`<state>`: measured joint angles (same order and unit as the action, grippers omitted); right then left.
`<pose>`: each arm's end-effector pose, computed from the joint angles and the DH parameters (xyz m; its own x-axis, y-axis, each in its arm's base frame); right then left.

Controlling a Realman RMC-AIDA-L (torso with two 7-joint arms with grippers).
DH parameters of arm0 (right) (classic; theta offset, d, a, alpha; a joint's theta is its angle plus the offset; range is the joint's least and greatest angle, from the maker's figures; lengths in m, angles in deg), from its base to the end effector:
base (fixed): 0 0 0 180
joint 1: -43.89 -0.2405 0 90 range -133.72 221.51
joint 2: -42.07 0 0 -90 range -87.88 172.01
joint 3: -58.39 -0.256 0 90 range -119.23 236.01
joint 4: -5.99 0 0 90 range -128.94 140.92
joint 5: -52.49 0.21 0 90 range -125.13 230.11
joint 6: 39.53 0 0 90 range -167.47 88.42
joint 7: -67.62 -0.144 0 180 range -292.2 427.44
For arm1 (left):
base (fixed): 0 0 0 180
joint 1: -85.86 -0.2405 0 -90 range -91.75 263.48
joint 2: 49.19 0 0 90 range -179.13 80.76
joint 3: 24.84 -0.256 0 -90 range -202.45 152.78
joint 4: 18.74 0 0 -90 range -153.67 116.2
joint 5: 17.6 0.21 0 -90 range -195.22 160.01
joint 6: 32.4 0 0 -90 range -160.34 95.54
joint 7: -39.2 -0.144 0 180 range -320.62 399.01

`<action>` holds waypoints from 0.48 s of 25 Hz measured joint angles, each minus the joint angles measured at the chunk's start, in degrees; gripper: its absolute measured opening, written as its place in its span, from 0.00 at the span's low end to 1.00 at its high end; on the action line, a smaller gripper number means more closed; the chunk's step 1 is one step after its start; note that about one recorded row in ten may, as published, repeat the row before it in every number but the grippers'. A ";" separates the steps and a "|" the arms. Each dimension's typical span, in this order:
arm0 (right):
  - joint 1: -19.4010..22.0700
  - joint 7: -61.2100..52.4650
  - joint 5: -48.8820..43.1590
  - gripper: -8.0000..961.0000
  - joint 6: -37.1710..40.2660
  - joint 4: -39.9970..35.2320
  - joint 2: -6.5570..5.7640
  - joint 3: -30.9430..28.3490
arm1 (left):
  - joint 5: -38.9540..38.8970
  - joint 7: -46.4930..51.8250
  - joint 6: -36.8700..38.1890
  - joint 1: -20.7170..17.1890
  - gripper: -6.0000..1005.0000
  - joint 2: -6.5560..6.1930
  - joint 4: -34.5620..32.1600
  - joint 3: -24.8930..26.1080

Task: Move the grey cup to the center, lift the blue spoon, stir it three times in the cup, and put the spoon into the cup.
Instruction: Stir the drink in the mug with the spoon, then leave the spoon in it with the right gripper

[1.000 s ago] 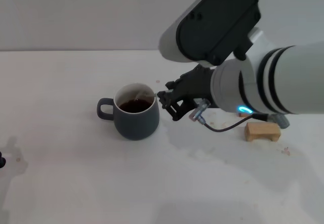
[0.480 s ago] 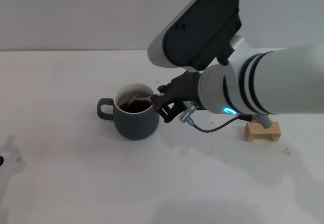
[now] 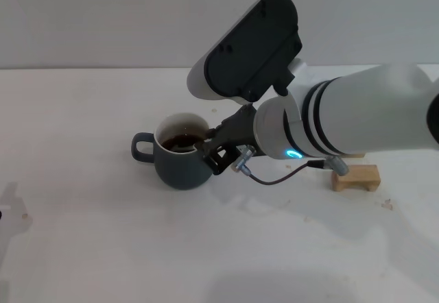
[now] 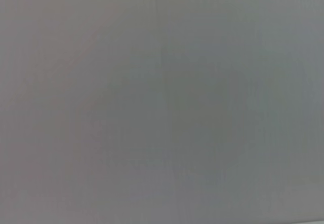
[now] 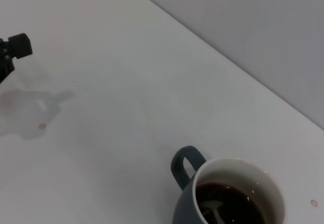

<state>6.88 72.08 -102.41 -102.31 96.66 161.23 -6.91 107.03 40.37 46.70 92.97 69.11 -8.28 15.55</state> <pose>0.0549 0.3284 -0.0834 0.9309 -0.3653 0.0017 -0.3131 -0.8003 -0.5114 -0.3857 0.2171 0.0000 0.7836 -0.0276 0.6206 0.6211 0.0162 -0.7835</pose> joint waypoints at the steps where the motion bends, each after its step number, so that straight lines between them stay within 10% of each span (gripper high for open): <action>1: 0.00 0.00 0.00 0.17 0.00 0.00 0.00 0.00 | 0.00 0.00 0.00 0.00 0.00 0.00 0.00 0.00; 12: -2.22 1.64 -0.19 0.18 3.57 -5.22 -0.19 -1.33 | 0.00 -0.01 0.00 0.01 0.00 0.01 0.00 0.24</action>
<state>4.65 73.72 -102.60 -98.74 91.44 161.04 -8.24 107.03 40.37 46.70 92.98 69.11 -8.28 15.80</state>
